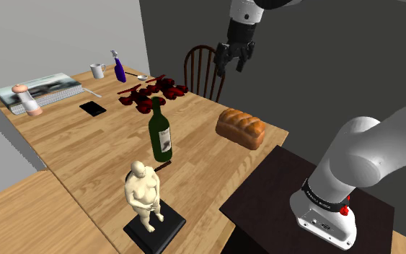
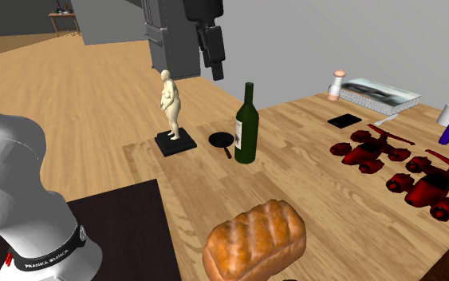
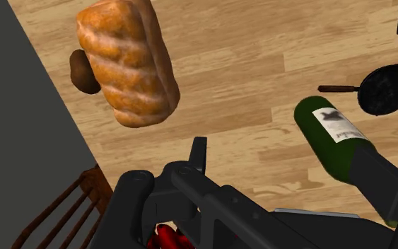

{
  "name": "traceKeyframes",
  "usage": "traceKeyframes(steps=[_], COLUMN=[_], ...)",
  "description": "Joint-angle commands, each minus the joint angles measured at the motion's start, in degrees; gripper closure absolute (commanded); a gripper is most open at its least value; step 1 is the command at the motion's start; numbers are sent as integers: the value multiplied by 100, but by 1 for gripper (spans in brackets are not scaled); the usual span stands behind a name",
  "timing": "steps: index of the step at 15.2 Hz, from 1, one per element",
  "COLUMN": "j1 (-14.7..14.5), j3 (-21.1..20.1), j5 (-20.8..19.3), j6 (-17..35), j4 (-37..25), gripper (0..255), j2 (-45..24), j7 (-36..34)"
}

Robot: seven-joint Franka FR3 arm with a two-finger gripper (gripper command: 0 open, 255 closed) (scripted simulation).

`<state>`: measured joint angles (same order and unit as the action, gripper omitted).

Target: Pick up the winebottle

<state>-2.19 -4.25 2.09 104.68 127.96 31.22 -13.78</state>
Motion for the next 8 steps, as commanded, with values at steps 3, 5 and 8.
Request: traceKeyframes(steps=[3,5,8], j1=[-68,-95,-138], j3=[-296,-429,-615], j5=[53,46,-5], j6=[268,389,531], j4=[-431,-675,-1096], gripper=[0,0,0], j2=[-767,-1169,-1790], j7=[-409,-606,-904])
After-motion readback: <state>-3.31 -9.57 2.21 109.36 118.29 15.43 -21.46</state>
